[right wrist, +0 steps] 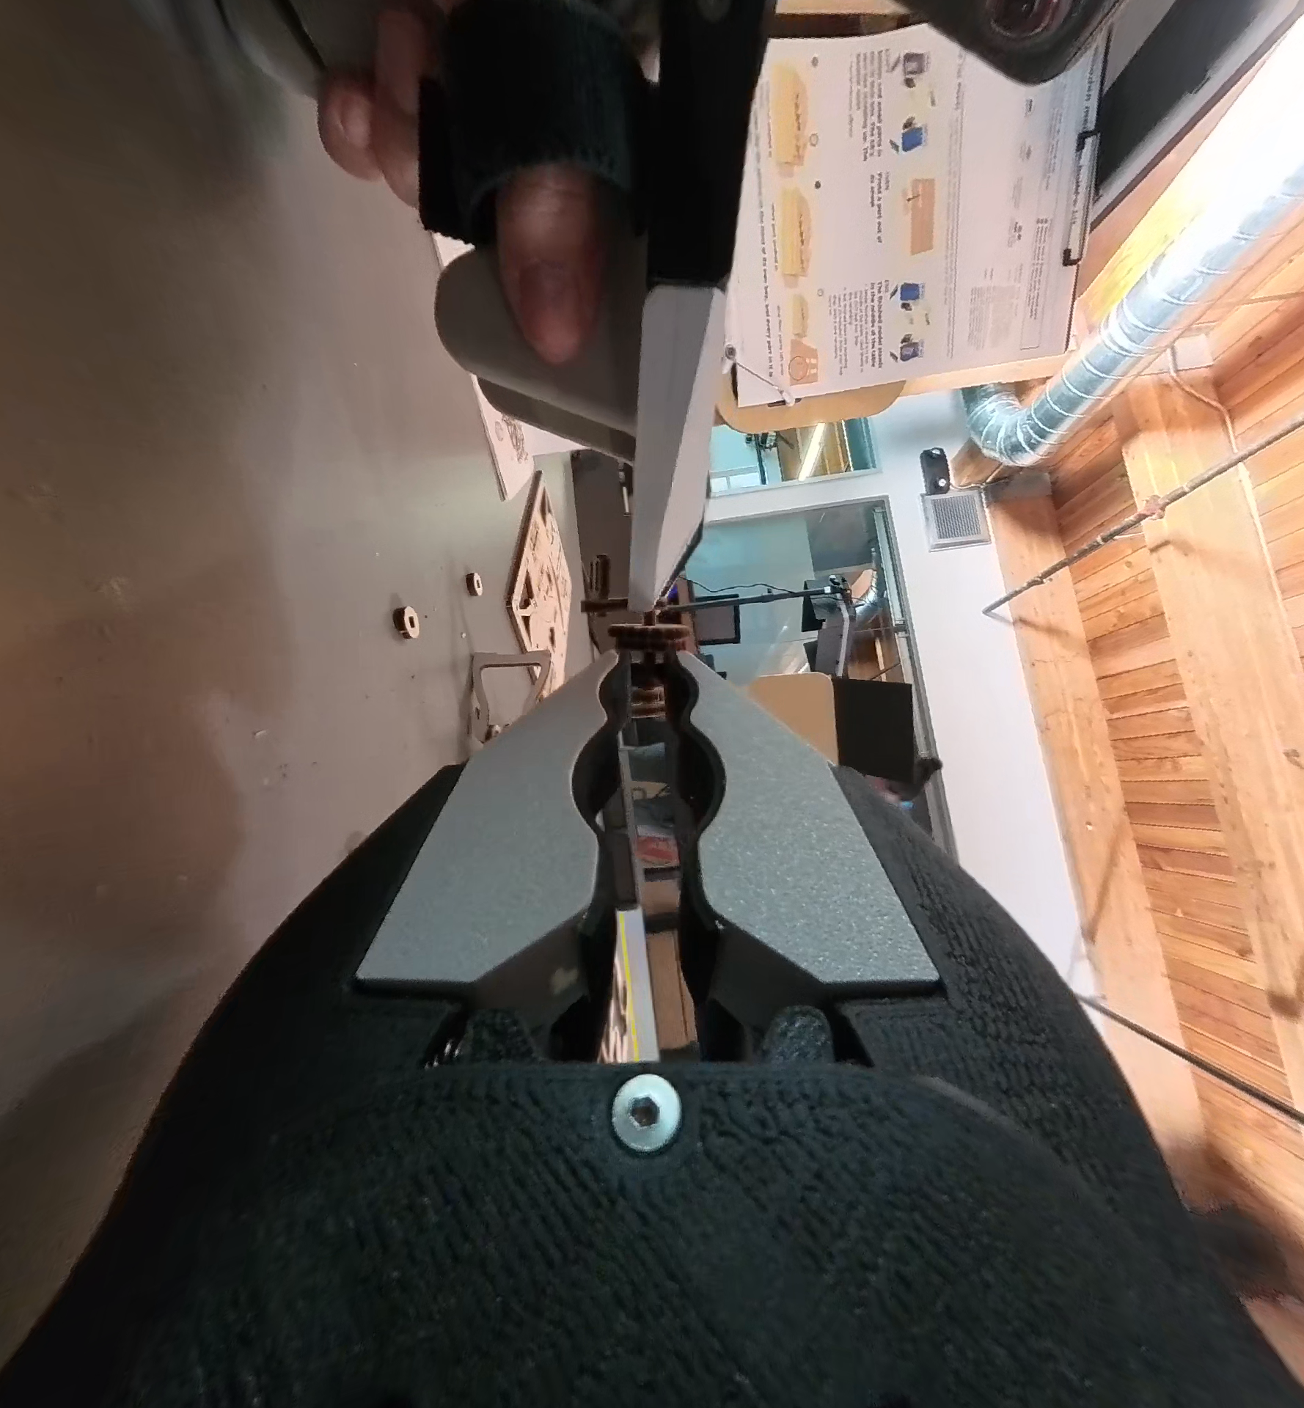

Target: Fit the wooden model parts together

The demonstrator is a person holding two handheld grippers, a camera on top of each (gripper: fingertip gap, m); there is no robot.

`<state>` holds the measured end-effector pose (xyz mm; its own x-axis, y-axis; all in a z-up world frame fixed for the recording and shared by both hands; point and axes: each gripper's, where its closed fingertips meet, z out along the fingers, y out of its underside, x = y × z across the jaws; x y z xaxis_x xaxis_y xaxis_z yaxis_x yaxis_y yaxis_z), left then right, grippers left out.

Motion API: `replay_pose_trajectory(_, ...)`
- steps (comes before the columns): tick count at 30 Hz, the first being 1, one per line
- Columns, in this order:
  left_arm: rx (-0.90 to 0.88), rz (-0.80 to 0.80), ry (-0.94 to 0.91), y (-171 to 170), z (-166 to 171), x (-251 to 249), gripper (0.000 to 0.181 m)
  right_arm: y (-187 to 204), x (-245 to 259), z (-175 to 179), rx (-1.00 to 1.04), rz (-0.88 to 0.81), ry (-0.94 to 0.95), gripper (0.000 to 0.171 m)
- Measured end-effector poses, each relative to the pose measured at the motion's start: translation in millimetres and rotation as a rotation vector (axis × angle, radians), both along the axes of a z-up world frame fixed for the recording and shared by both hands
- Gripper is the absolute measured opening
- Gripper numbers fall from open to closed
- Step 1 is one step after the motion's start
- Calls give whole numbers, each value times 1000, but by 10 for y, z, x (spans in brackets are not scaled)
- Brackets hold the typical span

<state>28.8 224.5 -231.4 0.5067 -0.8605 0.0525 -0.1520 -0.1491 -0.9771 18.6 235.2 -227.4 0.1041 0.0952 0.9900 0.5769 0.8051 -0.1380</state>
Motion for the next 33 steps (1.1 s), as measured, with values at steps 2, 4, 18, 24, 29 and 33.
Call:
replay_pose_trajectory(2, -17, -7, -11, 3, 1, -1, 5, 8, -1, -4, -6, 0, 2, 5)
replay_pose_trajectory(4, -28, -12, -14, 4, -3, 0, 5, 9, 1, -9, -12, 2, 3, 5)
replay_pose_trajectory(18, -49, -33, 1, -5, -38, 27, 5, -22, 28, -53, -65, 32, 4, 5)
replay_pose_trajectory(24, -54, -25, 5, 8, -46, 25, 5, -23, 35, -60, -64, 25, 0, 5)
replay_pose_trajectory(29, -79, -26, 4, 23, -63, 25, 5, -10, 43, -84, -74, 17, -9, 4)
replay_pose_trajectory(33, -82, -11, -51, 53, -3, -17, 5, 29, 25, -58, -151, 31, 43, 7)
